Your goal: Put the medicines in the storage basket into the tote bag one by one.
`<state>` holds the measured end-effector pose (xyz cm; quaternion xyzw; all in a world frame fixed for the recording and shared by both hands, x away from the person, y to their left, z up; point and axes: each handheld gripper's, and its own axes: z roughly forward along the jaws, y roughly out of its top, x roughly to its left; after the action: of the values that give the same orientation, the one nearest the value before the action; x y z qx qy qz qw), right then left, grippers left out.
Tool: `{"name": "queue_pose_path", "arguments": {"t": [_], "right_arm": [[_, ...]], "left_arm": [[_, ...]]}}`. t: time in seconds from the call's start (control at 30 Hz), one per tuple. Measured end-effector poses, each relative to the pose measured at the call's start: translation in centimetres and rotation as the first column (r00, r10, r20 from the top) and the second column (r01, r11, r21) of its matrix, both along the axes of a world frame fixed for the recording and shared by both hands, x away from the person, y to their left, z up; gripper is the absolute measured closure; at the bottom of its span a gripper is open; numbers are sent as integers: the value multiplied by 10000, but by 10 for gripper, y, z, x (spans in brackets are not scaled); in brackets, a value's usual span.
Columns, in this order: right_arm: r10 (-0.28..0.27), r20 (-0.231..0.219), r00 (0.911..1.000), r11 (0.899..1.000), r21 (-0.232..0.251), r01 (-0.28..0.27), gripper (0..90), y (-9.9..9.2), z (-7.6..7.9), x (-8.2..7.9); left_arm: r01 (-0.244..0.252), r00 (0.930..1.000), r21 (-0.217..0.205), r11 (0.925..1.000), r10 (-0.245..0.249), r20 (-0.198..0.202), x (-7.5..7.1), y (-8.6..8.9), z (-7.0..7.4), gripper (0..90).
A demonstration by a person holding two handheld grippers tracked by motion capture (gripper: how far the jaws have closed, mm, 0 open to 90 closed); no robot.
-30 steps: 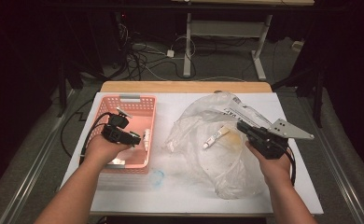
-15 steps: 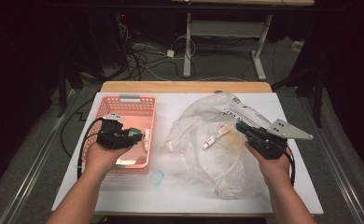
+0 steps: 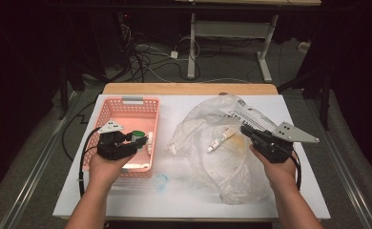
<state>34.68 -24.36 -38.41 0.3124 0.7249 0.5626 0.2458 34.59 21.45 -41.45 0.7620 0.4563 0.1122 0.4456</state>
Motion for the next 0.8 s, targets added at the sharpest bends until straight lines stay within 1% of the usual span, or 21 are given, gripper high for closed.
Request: {"name": "queue_pose_path", "arguments": {"t": [0.1,0.13,0.17,0.37,0.6,0.8], "right_arm": [[-4,-14,10000,10000,22,4,900,0,-1,1],[-8,-44,10000,10000,-18,8,900,0,-1,0],[-15,-40,10000,10000,-23,14,900,0,-1,0],[-16,20,10000,10000,-17,16,900,-1,-1,2],[37,28,10000,10000,-45,-37,900,0,0,1],[34,78,10000,10000,-11,-34,900,1,2,-1]], "left_arm": [[11,9991,-497,9988,10,418,-6,3,-2,536],[-12,9988,-565,9984,39,482,-7,4,-1,536],[14,9989,-645,9979,16,466,-7,5,-1,536],[131,9979,-613,9980,-92,642,-12,2,1,536],[525,9956,-907,9945,-451,818,-22,-9,7,536],[885,9915,-949,9915,-785,1038,-29,-20,14,536]]}}
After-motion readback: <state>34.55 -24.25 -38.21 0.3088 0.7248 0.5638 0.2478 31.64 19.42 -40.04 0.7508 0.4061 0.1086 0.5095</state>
